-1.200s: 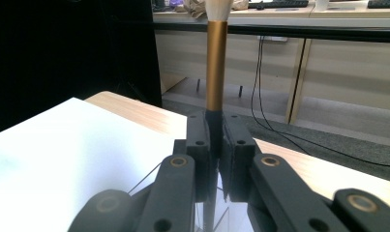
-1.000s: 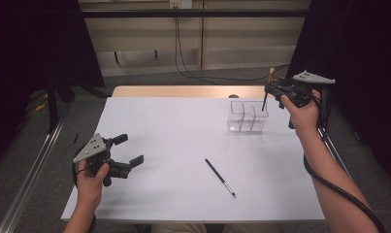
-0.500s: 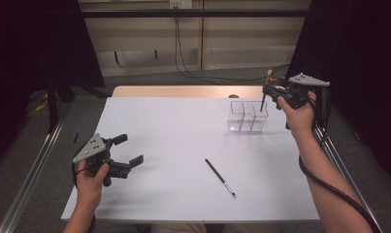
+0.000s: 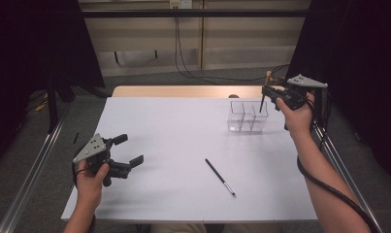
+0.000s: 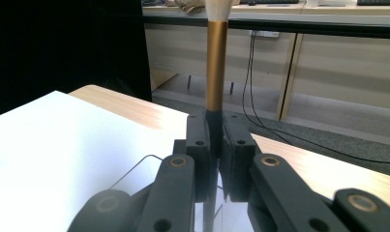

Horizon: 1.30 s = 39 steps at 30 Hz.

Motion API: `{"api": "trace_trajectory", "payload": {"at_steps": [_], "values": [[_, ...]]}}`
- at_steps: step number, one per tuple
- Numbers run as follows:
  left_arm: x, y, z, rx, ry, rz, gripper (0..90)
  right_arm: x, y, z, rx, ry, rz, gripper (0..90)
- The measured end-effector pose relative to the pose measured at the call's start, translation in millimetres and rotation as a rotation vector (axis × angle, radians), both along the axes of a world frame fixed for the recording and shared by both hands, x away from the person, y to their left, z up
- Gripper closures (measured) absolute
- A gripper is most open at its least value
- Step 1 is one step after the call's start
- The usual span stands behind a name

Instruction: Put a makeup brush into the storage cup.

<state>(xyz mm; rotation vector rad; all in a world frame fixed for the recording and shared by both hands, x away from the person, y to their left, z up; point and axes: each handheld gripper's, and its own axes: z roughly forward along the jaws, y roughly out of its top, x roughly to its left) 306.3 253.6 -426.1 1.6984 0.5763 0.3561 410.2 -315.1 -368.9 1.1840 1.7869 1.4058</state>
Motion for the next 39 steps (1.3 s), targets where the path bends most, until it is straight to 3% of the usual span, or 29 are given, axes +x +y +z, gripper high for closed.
{"api": "trace_trajectory", "payload": {"at_steps": [39], "values": [[-0.7, 0.5, 0.6, 0.001, -0.004, -0.001, 0.0, 1.4, 1.5, -18.2, 0.003, 0.015, -0.001, 84.0]]}}
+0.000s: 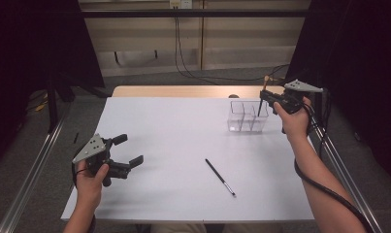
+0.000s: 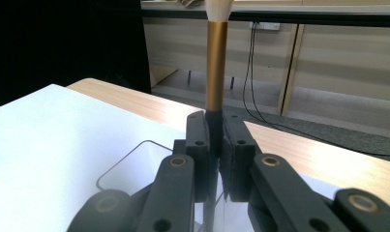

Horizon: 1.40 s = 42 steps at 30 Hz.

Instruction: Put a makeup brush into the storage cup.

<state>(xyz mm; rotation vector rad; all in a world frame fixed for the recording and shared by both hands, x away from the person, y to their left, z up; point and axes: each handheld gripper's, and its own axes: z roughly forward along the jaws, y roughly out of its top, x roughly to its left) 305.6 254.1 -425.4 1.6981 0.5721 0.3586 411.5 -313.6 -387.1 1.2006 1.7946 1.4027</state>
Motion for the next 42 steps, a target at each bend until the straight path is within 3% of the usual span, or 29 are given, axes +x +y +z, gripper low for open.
{"api": "trace_trajectory", "payload": {"at_steps": [36, 38, 42], "values": [[-0.4, 0.4, 0.7, -0.003, -0.005, -0.001, 0.0, -5.1, -1.8, -14.6, -0.003, 0.019, 0.005, 82.8], [-0.5, 0.4, 0.8, -0.003, -0.005, 0.0, 0.0, -5.7, -1.5, -13.9, 0.0, 0.016, 0.008, 80.3], [-0.9, 1.0, 1.1, -0.003, -0.006, 0.005, 0.0, -7.0, -0.1, -12.6, 0.022, 0.013, 0.022, 60.1]]}}
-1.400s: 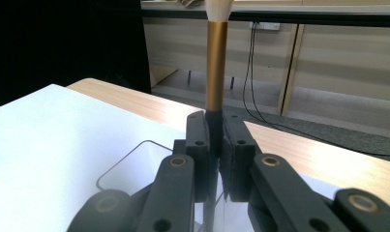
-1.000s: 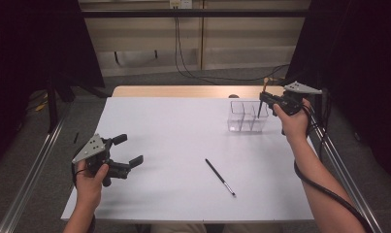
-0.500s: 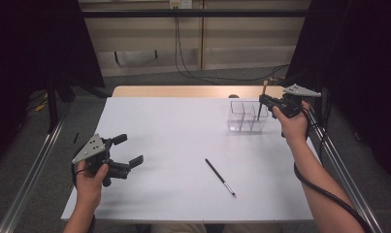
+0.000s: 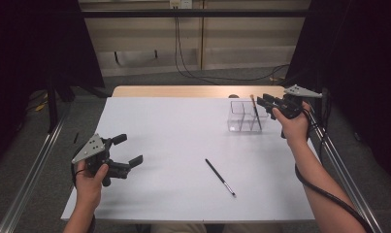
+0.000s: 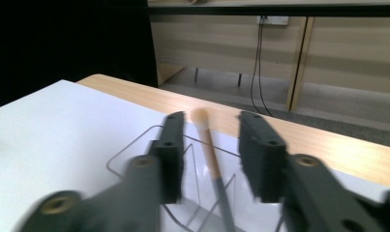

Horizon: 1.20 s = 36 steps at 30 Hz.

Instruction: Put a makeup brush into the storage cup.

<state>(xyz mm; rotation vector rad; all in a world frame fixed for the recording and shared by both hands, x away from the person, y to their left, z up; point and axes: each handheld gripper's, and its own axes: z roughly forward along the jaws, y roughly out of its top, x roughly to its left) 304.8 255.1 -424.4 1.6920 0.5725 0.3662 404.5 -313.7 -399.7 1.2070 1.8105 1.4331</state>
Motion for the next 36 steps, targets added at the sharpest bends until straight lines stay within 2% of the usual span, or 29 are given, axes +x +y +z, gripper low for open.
{"api": "trace_trajectory", "payload": {"at_steps": [1, 3, 11, 23, 27, 31, 36], "values": [[0.0, 0.0, 0.0, -0.001, 0.0, 0.0, 0.0, -1.1, 1.5, 0.7, -0.005, -0.004, 0.013, 52.9], [0.0, 0.0, -0.1, -0.003, 0.002, 0.001, 0.0, -2.6, 3.3, 1.6, 0.0, -0.01, 0.014, 46.4], [-0.1, 0.1, 0.2, -0.002, 0.001, 0.002, 0.0, -12.3, 10.7, 8.9, 0.015, -0.051, 0.048, 27.5], [-0.9, 0.1, 0.5, -0.002, 0.0, -0.001, 0.0, -30.3, 9.0, 12.8, 0.041, -0.063, 0.108, 17.3], [-1.5, 0.2, 0.6, 0.002, -0.001, 0.0, 0.1, -36.6, 8.6, 13.0, 0.038, -0.065, 0.124, 15.7], [-2.8, 0.4, 0.9, 0.0, -0.002, 0.005, 0.0, -43.3, 8.9, 12.7, 0.005, -0.067, 0.139, 14.5], [-3.3, 1.3, 1.5, 0.001, -0.006, 0.002, 0.0, -50.4, 7.7, 12.2, 0.006, -0.066, 0.151, 13.6]]}}
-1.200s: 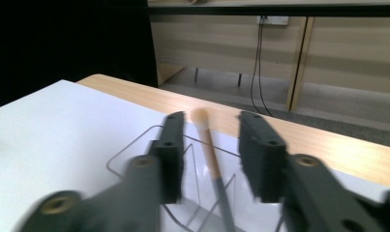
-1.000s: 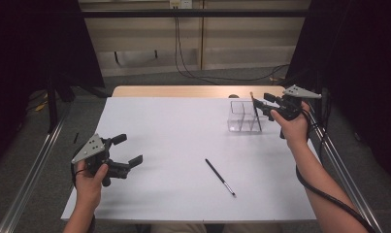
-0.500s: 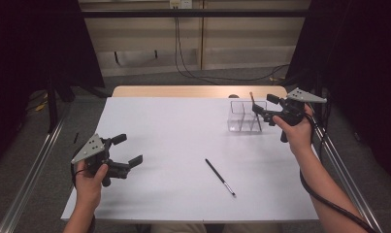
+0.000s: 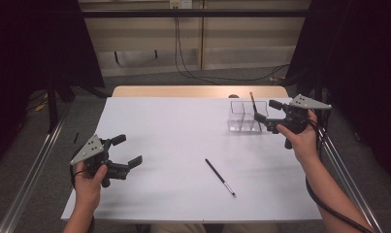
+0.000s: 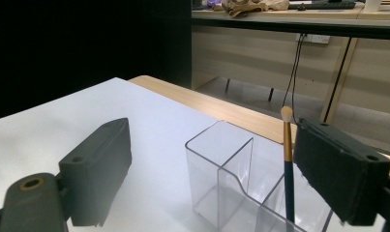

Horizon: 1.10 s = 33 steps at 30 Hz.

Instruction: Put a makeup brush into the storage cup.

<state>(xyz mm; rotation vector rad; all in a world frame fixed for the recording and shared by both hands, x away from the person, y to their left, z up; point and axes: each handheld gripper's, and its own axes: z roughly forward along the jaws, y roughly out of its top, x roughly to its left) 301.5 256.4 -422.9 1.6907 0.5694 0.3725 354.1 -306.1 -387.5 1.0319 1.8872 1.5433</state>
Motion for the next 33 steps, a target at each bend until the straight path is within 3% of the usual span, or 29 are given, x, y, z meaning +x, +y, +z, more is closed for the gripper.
{"api": "trace_trajectory", "payload": {"at_steps": [14, 33], "values": [[-0.2, 1.2, 0.1, -0.004, -0.002, 0.002, 0.0, -23.9, -6.5, -4.3, -0.015, 0.002, 0.035, 11.9], [-1.2, -0.8, 0.8, -0.005, 0.003, 0.012, 0.1, -47.5, -22.7, -11.6, -0.01, 0.005, 0.029, 7.9]]}}
